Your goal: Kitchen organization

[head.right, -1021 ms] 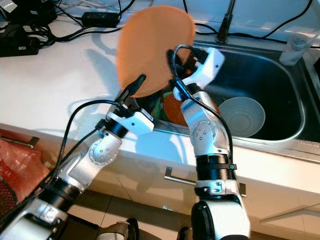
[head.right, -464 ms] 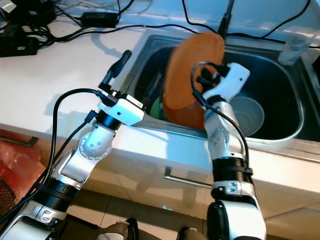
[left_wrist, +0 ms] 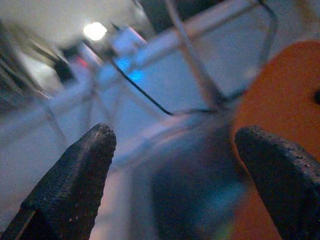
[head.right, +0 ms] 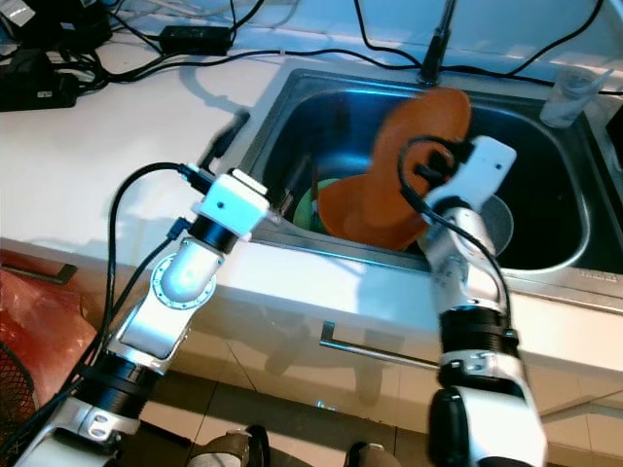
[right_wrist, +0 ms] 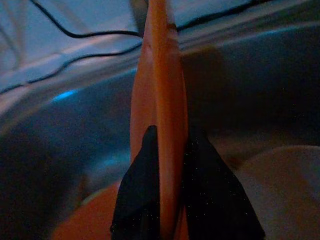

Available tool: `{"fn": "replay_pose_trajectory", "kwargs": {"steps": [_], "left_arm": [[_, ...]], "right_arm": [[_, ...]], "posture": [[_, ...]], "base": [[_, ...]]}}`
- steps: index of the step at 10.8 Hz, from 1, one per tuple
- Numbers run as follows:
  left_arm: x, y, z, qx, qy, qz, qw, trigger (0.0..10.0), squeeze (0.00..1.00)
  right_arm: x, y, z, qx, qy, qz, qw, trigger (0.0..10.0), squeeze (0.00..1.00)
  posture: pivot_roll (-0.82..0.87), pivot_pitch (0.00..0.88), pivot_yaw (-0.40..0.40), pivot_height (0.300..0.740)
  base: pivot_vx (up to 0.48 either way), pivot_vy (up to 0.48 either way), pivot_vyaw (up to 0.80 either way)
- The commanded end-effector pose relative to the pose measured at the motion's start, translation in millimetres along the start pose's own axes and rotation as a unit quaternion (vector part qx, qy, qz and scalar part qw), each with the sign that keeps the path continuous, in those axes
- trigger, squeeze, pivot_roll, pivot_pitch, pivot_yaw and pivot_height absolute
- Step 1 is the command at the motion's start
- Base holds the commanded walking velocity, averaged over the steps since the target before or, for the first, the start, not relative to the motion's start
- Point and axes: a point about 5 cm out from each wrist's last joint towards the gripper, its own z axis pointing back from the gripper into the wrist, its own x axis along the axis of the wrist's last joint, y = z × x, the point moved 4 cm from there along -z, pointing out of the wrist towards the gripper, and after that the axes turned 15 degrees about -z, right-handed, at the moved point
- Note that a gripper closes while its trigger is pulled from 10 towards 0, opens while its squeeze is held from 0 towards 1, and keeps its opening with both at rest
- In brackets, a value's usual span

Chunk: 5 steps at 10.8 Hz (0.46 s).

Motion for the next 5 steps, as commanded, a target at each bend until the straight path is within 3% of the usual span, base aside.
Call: {"fn": "replay_pose_trajectory", "kwargs": {"steps": [1, 3, 5], "left_arm": [[-10, -11.7, 4.4, -0.04, 0.024, 0.044, 0.998, 10.0, 1.0], [-11, -27.7, 10.7, -0.117, 0.033, 0.067, 0.99, 10.0, 1.0], [-11, -29.6, 13.8, -0.146, 0.04, 0.088, 0.985, 10.0, 1.0]], "right_arm": [[10, -3.0, -0.4, 0.0, -0.021, 0.011, 1.0, 10.0, 0.0], [4, -9.3, -2.2, -0.007, 0.003, 0.036, 0.999, 10.0, 0.0], [-7, -11.2, -4.5, -0.006, 0.032, 0.061, 0.998, 10.0, 0.0]], "posture": [[0.05, 0.106, 0.006, 0.74], [0.05, 0.104, 0.018, 0.74], [0.06, 0.104, 0.024, 0.74]], "base": [[0.0, 0.0, 0.0], [0.0, 0.0, 0.0], [0.0, 0.0, 0.0]]}}
